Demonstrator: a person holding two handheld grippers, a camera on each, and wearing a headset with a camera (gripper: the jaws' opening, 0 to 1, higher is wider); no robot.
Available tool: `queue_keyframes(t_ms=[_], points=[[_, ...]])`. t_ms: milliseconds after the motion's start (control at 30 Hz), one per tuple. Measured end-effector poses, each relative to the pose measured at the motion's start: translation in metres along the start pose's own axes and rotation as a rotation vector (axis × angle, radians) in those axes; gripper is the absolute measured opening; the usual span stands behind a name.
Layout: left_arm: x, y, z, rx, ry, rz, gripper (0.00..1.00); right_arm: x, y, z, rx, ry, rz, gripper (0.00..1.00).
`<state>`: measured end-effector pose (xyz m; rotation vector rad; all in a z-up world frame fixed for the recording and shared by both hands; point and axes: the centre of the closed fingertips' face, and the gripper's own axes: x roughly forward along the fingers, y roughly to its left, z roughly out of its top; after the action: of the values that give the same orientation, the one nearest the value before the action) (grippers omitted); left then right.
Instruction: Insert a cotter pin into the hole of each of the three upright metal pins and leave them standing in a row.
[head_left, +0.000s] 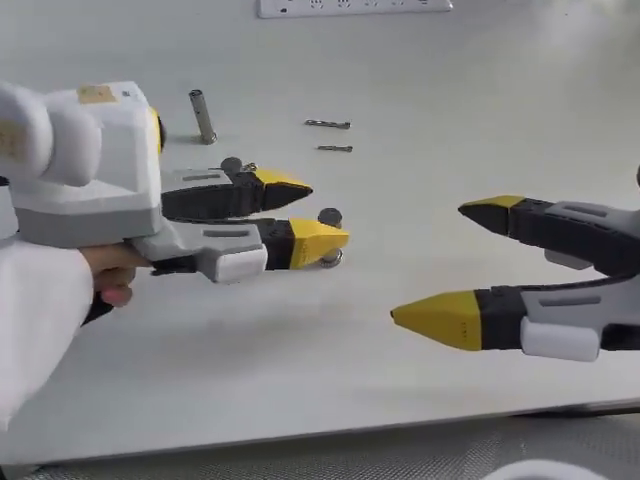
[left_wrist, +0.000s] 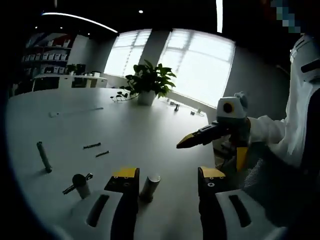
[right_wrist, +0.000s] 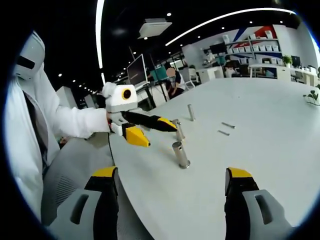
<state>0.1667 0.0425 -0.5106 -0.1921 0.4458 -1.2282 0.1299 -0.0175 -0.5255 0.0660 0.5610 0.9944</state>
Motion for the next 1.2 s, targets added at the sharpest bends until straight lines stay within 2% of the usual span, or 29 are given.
queue_keyframes(t_ms=[133,233,333,500,567,733,833,900,967,1067,1133,1167,1200], points=[[-0.013,-0.002,-0.001,0.009,0.001,-0.007,0.52,0.000,-0.002,-0.001,0.001,0.010,0.002,0.86],[-0.018,0.000,-0.006,0.006,0.002,0.012,0.62,0.000,-0.003,-0.002,-0.003,0.025,0.007,0.86],[-0.022,-0.011,-0.011,-0.007,0.019,-0.009,0.69,-0.001,-0.005,0.000,-0.014,0.038,0.009,0.86],[-0.032,-0.025,-0.003,-0.050,-0.039,-0.038,0.83,0.000,-0.018,-0.003,-0.017,0.073,0.009,0.86],[-0.035,-0.032,-0.002,-0.054,-0.040,-0.058,0.83,-0.001,-0.023,-0.005,-0.023,0.095,0.004,0.86],[-0.043,-0.042,-0.006,-0.044,-0.029,-0.051,0.92,0.000,-0.039,-0.002,-0.040,0.121,-0.002,0.86],[-0.049,-0.036,-0.007,-0.048,-0.033,-0.002,0.96,0.001,-0.047,0.003,-0.070,0.144,0.001,0.86],[-0.056,-0.032,-0.006,-0.068,-0.053,0.013,0.97,0.002,-0.052,0.008,-0.102,0.165,0.004,0.87],[-0.062,-0.028,0.000,-0.105,-0.102,0.037,0.97,0.004,-0.058,0.016,-0.134,0.182,0.008,0.87],[-0.073,-0.021,0.006,-0.125,-0.145,0.070,0.97,0.008,-0.066,0.027,-0.182,0.205,0.017,0.87],[-0.080,-0.015,0.007,-0.118,-0.147,0.099,0.97,0.011,-0.073,0.036,-0.212,0.219,0.023,0.87],[-0.085,-0.008,0.005,-0.082,-0.126,0.147,0.96,0.013,-0.078,0.041,-0.228,0.228,0.022,0.87],[-0.087,-0.007,0.004,-0.054,-0.107,0.158,0.94,0.014,-0.082,0.043,-0.245,0.241,0.024,0.87]])
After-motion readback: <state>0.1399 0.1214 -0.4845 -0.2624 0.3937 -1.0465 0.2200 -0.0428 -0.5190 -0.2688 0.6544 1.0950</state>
